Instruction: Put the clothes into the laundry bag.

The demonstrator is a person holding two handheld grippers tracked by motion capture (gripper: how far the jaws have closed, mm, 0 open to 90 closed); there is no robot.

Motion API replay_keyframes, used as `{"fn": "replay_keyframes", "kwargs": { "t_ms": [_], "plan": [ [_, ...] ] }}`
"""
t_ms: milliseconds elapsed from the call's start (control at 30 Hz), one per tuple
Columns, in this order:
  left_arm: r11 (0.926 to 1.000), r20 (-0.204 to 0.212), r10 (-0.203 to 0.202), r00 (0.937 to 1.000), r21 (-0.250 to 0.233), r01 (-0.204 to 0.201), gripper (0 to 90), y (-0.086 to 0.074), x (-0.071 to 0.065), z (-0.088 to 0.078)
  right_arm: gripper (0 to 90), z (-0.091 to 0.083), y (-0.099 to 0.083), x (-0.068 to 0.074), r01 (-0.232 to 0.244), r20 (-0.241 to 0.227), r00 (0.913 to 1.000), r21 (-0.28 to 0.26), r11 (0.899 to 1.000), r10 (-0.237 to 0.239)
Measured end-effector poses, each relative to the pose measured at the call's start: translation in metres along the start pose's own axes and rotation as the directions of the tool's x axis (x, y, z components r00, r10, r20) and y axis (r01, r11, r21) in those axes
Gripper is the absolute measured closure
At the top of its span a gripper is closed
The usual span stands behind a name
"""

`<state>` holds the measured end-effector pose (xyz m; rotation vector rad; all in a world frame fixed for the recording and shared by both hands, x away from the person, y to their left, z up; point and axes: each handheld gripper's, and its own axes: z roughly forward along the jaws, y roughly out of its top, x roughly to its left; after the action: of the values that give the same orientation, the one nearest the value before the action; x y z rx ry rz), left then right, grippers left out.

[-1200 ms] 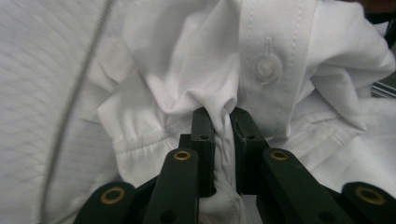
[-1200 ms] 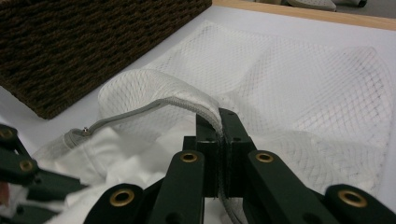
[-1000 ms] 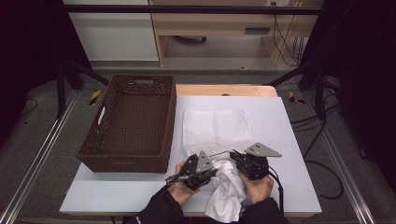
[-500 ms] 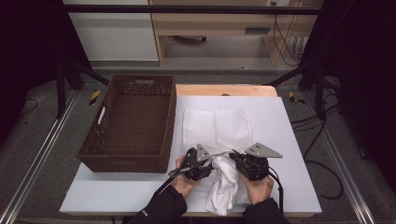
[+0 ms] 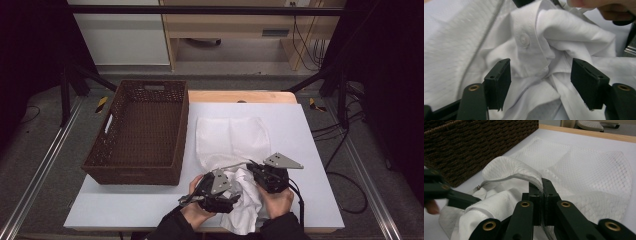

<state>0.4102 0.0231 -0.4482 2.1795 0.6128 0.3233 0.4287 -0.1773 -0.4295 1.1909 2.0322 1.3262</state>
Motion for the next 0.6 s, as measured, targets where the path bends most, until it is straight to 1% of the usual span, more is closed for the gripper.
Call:
{"fn": "replay_keyframes", "kwargs": {
  "t_ms": [67, 133, 167, 200, 233, 300, 367, 433, 533, 600],
  "plan": [
    [0.9996, 0.003, -0.029, 0.9996, -0.001, 0.029, 47.5, -0.001, 0.005, 0.013, 87.7, 0.0, 0.0, 0.0, 0.001, -0.002, 1.0, 0.003, 1.0, -0.001],
    [0.9968, 0.015, -0.079, 0.9968, -0.01, 0.079, 60.6, -0.001, 0.011, 0.021, 87.7, 0.001, -0.001, 0.0, 0.002, -0.002, 1.0, 0.003, 1.0, -0.002],
    [0.9949, 0.016, -0.1, 0.9949, -0.012, 0.1, 63.9, 0.001, 0.014, 0.023, 87.7, 0.001, -0.001, 0.0, 0.003, -0.003, 1.0, 0.005, 1.0, -0.003],
    [0.9943, 0.014, -0.106, 0.9943, -0.013, 0.106, 66.5, 0.001, 0.016, 0.023, 87.8, 0.002, -0.001, 0.0, 0.002, 0.001, 1.0, 0.009, 1.0, -0.002],
    [0.9946, -0.002, -0.102, 0.9948, -0.016, 0.102, 69.4, 0.004, 0.016, 0.022, 87.7, 0.002, -0.002, -0.001, 0.004, 0.001, 1.0, 0.011, 1.0, -0.004],
    [0.9969, -0.027, -0.077, 0.9966, -0.017, 0.077, 72.3, 0.007, 0.016, 0.02, 87.8, 0.002, -0.002, 0.0, 0.004, 0.003, 1.0, 0.01, 1.0, -0.004],
    [0.9972, -0.051, -0.071, 0.9962, -0.025, 0.07, 73.5, 0.009, 0.017, 0.016, 87.8, 0.0, -0.001, 0.0, 0.003, 0.002, 1.0, 0.002, 1.0, -0.003],
    [0.9982, -0.076, -0.058, 0.9955, -0.022, 0.056, 73.6, 0.011, 0.018, 0.015, 87.8, -0.002, 0.001, 0.0, 0.005, 0.004, 1.0, -0.006, 1.0, -0.005],
    [0.9983, -0.106, -0.058, 0.9927, -0.016, 0.057, 73.0, 0.013, 0.024, 0.019, 87.8, -0.003, 0.002, 0.001, 0.006, 0.003, 1.0, -0.011, 1.0, -0.006],
    [0.9972, -0.118, -0.075, 0.9902, -0.013, 0.074, 71.4, 0.011, 0.031, 0.028, 87.8, -0.004, 0.003, 0.002, 0.01, 0.001, 0.9999, -0.015, 1.0, -0.01]
  ]
}}
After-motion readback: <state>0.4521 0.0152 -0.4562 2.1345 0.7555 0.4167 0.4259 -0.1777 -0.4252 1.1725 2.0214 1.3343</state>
